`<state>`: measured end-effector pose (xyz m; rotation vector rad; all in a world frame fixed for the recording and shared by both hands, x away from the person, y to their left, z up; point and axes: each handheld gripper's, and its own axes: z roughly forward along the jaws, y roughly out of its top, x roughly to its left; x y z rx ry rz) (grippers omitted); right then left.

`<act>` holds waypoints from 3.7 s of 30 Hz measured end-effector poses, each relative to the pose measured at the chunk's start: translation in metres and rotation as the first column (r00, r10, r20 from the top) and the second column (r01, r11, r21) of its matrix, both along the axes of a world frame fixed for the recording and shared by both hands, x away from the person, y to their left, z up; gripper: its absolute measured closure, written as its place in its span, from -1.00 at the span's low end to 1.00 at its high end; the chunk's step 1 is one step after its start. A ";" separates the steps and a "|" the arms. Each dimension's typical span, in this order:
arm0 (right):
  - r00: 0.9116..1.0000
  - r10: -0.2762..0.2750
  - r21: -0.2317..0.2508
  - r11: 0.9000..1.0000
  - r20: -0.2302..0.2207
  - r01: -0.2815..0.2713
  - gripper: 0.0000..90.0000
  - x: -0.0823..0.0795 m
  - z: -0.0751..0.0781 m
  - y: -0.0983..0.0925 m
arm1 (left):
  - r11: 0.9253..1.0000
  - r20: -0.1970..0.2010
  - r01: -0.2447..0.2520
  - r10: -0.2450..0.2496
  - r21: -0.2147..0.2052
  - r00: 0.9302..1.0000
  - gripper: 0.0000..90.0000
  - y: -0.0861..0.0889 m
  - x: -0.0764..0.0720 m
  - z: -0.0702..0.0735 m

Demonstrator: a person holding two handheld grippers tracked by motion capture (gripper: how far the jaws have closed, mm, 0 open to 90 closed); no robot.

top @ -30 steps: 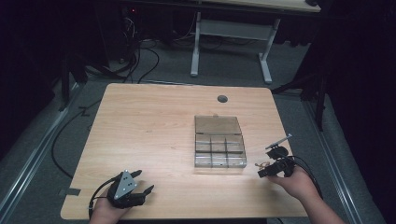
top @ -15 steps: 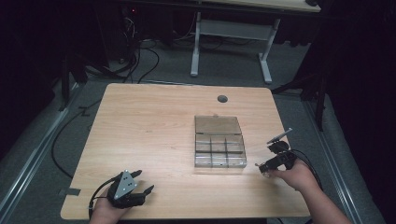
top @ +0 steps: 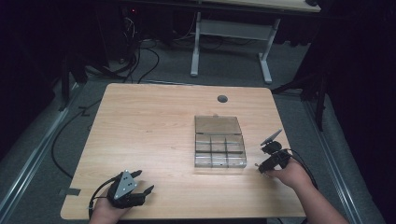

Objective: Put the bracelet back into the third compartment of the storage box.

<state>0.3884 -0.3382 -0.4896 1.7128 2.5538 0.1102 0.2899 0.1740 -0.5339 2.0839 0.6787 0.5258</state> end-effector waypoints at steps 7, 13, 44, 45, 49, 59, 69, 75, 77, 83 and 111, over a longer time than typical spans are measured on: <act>0.998 0.055 -0.002 0.998 -0.005 -0.055 0.49 -0.003 0.002 0.004 | 1.000 0.002 0.001 -0.001 0.002 1.000 -0.33 0.000 0.000 0.000; 0.995 0.096 0.003 0.995 -0.010 -0.096 0.70 -0.006 0.003 0.005 | 1.000 0.000 0.001 -0.001 0.003 1.000 -0.33 0.000 0.000 0.000; 0.990 0.140 0.030 0.990 0.013 -0.140 0.79 -0.010 0.034 0.003 | 1.000 0.000 -0.001 0.001 0.001 1.000 -0.33 0.000 0.000 0.000; 0.990 0.138 0.035 0.990 0.011 -0.138 0.79 -0.010 0.034 0.003 | 1.000 0.001 -0.001 0.001 0.001 1.000 -0.33 0.000 0.000 0.000; 0.991 0.133 0.037 0.990 0.009 -0.133 0.79 -0.010 0.037 0.003 | 1.000 0.002 -0.002 0.002 0.000 1.000 -0.33 0.000 0.000 0.000; 0.991 0.136 0.042 0.990 0.009 -0.136 0.79 -0.010 0.040 0.002 | 1.000 0.002 -0.002 0.002 0.000 1.000 -0.33 0.000 0.000 0.000; 0.989 0.146 0.044 0.988 0.004 -0.146 0.79 -0.010 0.046 0.005 | 1.000 0.002 -0.002 0.002 0.000 1.000 -0.33 0.000 0.000 0.000; 0.989 0.146 0.044 0.988 0.004 -0.146 0.79 -0.010 0.050 0.007 | 1.000 0.003 -0.003 0.003 0.000 1.000 -0.33 0.000 0.000 0.000; 0.989 0.145 0.049 0.988 0.008 -0.146 0.79 -0.009 0.053 0.008 | 1.000 0.002 -0.002 0.002 0.000 1.000 -0.33 0.000 0.000 0.000; 0.989 0.148 0.052 0.988 0.012 -0.148 0.79 -0.007 0.060 0.014 | 1.000 0.000 -0.002 0.002 -0.001 1.000 -0.33 0.000 0.000 0.000; 0.980 0.199 0.052 0.978 0.031 -0.200 0.79 0.011 0.085 0.056 | 1.000 -0.001 0.001 -0.001 -0.009 1.000 -0.33 0.001 0.000 0.000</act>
